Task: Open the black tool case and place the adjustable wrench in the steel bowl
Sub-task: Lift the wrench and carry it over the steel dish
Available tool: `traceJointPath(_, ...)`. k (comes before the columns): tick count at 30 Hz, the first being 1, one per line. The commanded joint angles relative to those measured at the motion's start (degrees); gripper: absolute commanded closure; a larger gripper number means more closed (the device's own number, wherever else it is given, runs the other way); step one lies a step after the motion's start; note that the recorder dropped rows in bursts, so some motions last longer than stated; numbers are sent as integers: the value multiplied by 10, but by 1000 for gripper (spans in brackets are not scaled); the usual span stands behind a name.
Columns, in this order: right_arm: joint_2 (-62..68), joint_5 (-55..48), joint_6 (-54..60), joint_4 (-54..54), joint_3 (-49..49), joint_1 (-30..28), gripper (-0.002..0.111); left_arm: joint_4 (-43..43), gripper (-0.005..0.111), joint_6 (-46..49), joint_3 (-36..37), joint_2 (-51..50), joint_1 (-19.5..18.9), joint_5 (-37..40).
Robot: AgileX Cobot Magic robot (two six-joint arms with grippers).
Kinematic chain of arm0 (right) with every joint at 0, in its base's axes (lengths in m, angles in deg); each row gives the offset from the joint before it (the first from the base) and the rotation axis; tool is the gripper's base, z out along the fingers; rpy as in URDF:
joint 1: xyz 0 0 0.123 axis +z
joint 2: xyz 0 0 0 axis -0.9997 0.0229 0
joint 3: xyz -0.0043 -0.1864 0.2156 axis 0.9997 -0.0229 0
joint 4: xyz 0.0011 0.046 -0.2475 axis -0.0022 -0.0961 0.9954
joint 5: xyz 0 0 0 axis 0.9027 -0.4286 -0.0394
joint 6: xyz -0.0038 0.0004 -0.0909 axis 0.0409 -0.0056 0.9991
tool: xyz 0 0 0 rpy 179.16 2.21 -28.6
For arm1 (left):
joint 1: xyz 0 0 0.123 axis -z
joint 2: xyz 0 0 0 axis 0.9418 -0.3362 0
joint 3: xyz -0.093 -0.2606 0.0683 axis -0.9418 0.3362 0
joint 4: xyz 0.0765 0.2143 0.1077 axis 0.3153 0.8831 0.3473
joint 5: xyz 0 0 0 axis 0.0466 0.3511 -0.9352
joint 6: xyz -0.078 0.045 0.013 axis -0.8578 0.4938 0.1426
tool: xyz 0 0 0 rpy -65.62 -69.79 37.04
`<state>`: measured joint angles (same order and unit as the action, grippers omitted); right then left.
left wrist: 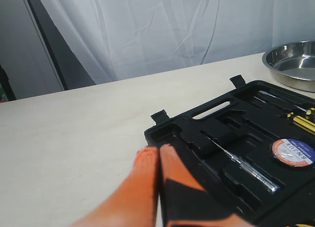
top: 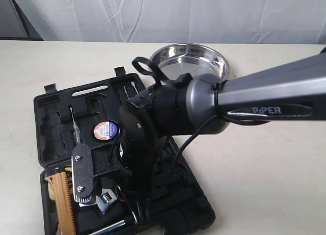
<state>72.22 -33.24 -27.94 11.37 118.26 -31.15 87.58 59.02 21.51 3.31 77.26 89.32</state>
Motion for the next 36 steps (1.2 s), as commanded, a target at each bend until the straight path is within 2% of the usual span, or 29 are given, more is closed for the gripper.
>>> traceJointPath(1,-27,8,-10,-16,-1,-2,109,-1,106,-2,-1,4,0,-6)
traceJointPath(12,-80,1,-50,-22,-1,-2,109,-1,106,-2,-1,4,0,-6)
traceJointPath(16,-98,48,-131,53,1,-14,109,-1,106,-2,-1,4,0,-6)
traceJointPath(21,-99,54,-189,69,50,-109,109,-1,106,-2,-1,4,0,-6)
traceJointPath(26,-99,53,-200,68,84,-167,109,-1,106,-2,-1,4,0,-6)
traceJointPath(36,-1,143,-254,68,151,-294,109,-1,106,-2,-1,4,0,-6)
